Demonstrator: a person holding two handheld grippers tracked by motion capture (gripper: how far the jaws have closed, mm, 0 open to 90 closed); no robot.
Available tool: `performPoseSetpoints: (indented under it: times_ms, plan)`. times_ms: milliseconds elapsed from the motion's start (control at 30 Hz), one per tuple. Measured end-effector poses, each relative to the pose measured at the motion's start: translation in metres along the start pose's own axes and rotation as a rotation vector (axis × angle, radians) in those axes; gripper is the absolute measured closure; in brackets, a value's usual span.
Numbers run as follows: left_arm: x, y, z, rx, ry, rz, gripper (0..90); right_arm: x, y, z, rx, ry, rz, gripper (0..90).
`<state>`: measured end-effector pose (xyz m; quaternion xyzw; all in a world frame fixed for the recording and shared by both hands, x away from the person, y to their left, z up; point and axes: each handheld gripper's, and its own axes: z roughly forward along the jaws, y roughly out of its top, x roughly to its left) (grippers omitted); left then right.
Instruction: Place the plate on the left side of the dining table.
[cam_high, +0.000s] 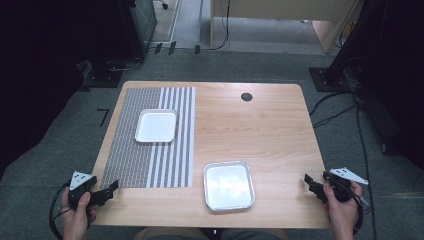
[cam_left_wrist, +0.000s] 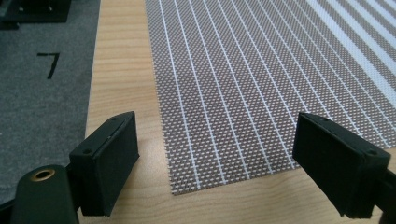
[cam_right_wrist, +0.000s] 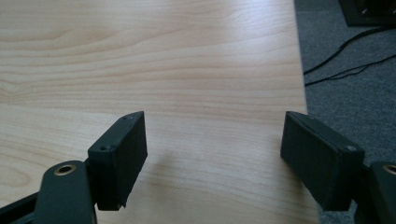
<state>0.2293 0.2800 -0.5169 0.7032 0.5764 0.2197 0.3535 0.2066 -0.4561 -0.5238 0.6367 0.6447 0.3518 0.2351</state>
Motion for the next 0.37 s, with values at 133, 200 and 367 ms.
performPoseSetpoints:
  times_ms: [133,200,367]
  plan:
    - [-0.001,0.000,0.001,0.003,0.010,0.006,14.3,0.008,0.000,0.003,0.022,-0.052,-0.065,22.0]
    - [-0.002,0.000,0.001,0.006,0.017,0.011,13.9,0.012,0.000,0.004,0.030,-0.074,-0.091,21.3]
    - [-0.010,0.003,0.003,0.052,0.064,0.043,13.2,0.012,0.001,0.005,0.031,-0.075,-0.090,20.8]
